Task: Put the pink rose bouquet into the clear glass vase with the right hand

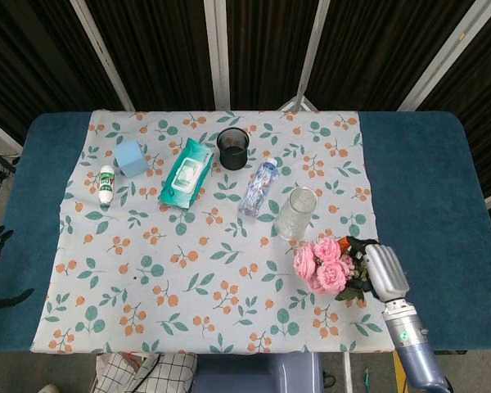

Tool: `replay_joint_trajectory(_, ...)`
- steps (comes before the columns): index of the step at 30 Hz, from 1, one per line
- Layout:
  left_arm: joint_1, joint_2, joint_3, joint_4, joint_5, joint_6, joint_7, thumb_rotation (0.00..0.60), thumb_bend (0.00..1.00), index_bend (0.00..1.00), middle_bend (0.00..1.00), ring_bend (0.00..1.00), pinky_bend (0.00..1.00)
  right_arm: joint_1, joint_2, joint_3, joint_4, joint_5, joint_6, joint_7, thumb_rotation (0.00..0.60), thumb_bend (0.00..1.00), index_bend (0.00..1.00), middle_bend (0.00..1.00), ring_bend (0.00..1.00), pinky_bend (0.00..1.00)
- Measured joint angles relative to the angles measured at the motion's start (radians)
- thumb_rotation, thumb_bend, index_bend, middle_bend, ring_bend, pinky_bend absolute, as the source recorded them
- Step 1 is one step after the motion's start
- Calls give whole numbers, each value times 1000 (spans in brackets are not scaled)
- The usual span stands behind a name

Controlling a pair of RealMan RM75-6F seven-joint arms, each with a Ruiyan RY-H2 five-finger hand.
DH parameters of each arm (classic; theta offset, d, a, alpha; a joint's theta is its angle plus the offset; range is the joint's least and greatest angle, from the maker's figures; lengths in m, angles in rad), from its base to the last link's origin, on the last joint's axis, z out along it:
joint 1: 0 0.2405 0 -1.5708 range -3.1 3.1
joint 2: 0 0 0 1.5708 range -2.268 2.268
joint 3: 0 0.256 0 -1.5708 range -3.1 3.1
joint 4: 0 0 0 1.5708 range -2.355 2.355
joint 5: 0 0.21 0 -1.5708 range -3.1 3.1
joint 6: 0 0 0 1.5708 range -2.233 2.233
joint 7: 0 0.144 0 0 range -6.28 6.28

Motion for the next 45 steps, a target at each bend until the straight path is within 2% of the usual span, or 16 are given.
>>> replay_joint_trajectory(11,-2,-9,-2,-8,-1,3,35,600,0,0,0,0,0,-21,121,233,-78,104,127,258,600,374,486,509,528,390)
replay_joint_trajectory(17,-2,-7,-2,-7,-2,0,30,600,0,0,0,0,0,-16,178,346,-138,240,106,434,600,374,486,510,528,390)
replay_joint_trajectory(20,-3,-7,-2,-6,-3,-2,29,600,0,0,0,0,0,-6,205,421,-169,326,76,529,600,374,486,510,528,390)
replay_joint_trajectory(26,-5,-6,-2,-5,-3,-4,26,600,0,0,0,0,0,33,214,532,-213,462,35,655,600,373,485,509,528,390)
replay_joint_trajectory(30,-5,-5,-2,-5,-5,-8,21,600,0,0,0,0,0,75,194,581,-228,532,8,708,600,374,486,509,528,390)
replay_joint_trajectory(45,-7,-2,0,2,-3,-14,6,600,0,0,0,0,0,158,129,667,-250,770,-187,902,600,374,486,509,528,420)
